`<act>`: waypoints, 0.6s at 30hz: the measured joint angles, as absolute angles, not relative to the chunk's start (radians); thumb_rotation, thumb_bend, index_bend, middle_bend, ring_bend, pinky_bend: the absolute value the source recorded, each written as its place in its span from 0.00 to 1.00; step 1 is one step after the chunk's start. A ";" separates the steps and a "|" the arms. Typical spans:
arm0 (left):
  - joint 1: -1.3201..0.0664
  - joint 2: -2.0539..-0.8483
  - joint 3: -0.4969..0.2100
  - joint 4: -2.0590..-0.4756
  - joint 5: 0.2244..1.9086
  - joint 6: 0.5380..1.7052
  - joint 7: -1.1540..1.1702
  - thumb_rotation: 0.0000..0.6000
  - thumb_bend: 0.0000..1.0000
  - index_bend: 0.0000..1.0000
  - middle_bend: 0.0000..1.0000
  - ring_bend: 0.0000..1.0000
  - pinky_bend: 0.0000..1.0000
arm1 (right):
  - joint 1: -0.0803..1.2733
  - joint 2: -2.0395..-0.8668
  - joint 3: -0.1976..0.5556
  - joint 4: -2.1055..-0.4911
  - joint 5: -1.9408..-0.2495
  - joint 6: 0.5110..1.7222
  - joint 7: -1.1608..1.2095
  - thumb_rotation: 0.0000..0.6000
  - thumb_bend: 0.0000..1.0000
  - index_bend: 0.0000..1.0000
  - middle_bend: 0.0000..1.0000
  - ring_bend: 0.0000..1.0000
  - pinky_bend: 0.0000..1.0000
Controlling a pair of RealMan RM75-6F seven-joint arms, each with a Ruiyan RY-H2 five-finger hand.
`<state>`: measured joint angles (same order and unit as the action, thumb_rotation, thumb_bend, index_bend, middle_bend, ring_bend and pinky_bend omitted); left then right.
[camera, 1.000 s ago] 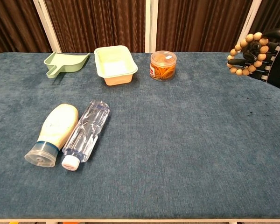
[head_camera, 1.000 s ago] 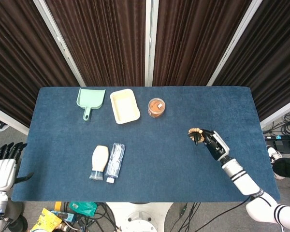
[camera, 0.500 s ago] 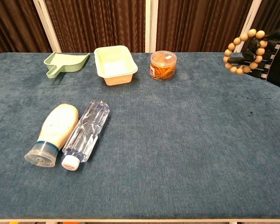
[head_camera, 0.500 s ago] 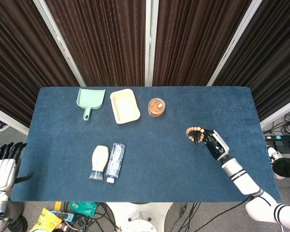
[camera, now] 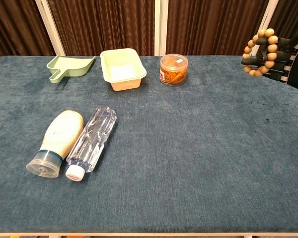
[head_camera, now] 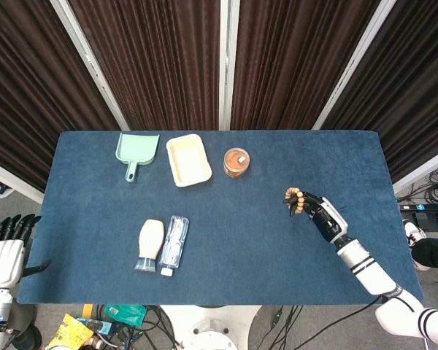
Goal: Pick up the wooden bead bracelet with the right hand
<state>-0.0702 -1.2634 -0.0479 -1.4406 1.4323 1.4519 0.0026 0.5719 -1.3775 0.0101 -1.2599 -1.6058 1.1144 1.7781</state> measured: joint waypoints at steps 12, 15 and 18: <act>-0.072 -1.262 -0.049 -1.441 1.433 1.450 0.002 1.00 0.03 0.14 0.12 0.04 0.06 | 0.571 -1.381 0.003 -1.248 -1.592 1.104 1.611 0.22 0.40 0.27 0.49 0.18 0.00; -0.073 -1.262 -0.049 -1.441 1.430 1.447 0.003 1.00 0.03 0.14 0.12 0.04 0.06 | 0.573 -1.384 0.003 -1.249 -1.582 1.086 1.506 0.26 0.40 0.27 0.48 0.18 0.00; -0.075 -1.261 -0.050 -1.443 1.431 1.446 0.007 1.00 0.03 0.14 0.12 0.04 0.06 | 0.580 -1.392 0.002 -1.245 -1.572 1.061 1.373 0.31 0.40 0.27 0.44 0.17 0.00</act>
